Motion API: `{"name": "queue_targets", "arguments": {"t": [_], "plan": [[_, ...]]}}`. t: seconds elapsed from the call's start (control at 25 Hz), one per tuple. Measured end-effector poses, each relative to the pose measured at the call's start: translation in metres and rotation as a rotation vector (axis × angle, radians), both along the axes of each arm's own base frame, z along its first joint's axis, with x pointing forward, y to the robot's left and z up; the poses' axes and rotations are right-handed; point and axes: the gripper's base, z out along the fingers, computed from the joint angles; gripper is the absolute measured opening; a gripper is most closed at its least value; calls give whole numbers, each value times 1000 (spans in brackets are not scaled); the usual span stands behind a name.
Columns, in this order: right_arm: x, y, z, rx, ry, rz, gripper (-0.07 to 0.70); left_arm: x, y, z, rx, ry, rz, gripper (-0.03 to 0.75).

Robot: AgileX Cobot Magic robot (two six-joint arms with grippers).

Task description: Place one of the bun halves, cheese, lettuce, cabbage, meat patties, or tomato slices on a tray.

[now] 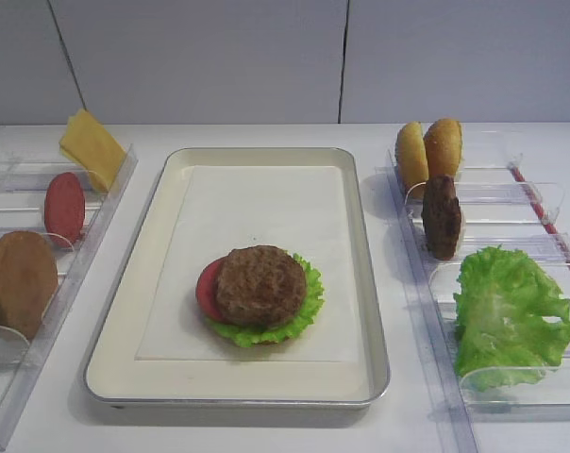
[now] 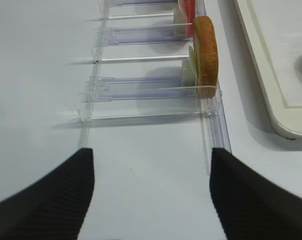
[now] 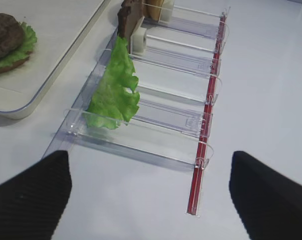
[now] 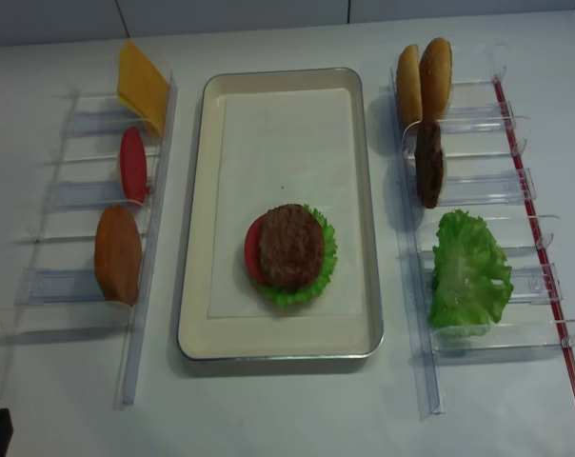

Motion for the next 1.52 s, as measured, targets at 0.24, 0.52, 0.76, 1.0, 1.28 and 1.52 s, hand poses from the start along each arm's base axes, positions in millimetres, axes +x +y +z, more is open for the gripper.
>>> {"name": "queue_targets", "arguments": {"t": [0.24,0.52,0.76,1.0,1.28,1.52], "plan": [[0,0,0,0,0,0,594,0,0,0,0,0,0,490],[0,0,0,0,0,0,567,0,0,0,0,0,0,490],[0,0,0,-1,0,1,567,0,0,0,0,0,0,490],[0,0,0,-1,0,1,559,0,0,0,0,0,0,490],[0,0,0,-1,-1,1,557,0,0,0,0,0,0,490],[0,0,0,1,-1,2,548,0,0,0,0,0,0,490]]}}
